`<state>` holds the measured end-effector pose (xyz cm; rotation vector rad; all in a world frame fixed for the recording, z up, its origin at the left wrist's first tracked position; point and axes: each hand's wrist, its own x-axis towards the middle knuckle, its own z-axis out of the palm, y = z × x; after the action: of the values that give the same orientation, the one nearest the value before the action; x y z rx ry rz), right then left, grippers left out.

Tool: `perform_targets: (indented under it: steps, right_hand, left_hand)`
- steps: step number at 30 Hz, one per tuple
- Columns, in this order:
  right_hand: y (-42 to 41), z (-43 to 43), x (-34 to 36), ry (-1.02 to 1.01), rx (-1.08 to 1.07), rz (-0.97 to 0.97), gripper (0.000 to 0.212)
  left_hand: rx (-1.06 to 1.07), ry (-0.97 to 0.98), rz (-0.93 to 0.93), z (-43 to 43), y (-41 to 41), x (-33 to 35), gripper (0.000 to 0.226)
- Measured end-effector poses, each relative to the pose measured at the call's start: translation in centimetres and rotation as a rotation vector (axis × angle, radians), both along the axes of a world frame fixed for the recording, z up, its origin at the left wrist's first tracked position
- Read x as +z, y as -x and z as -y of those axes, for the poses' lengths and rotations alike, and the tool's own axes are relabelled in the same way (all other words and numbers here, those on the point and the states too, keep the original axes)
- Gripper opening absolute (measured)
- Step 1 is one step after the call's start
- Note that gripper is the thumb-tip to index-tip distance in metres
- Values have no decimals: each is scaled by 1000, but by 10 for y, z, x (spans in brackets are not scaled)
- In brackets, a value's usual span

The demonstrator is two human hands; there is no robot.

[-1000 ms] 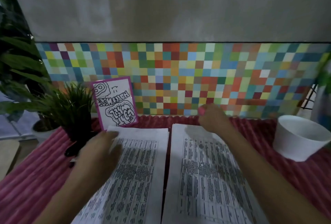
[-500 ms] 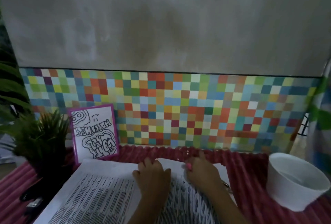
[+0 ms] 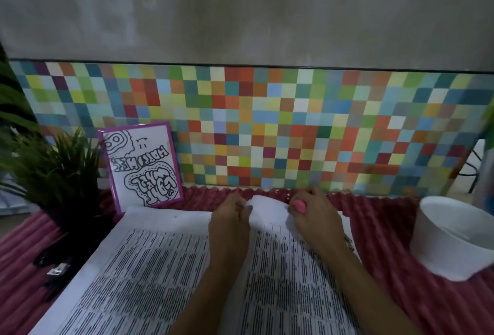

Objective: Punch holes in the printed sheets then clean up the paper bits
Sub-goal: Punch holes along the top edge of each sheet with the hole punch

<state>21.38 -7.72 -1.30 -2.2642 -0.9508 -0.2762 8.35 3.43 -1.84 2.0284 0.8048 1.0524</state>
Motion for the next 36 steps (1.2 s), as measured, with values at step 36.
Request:
perform_targets:
  steps: [36]
  right_hand:
    - [21,-19,66,-11,101,-244,24]
  left_hand:
    - [-487,428,359,0,-8,-5,18]
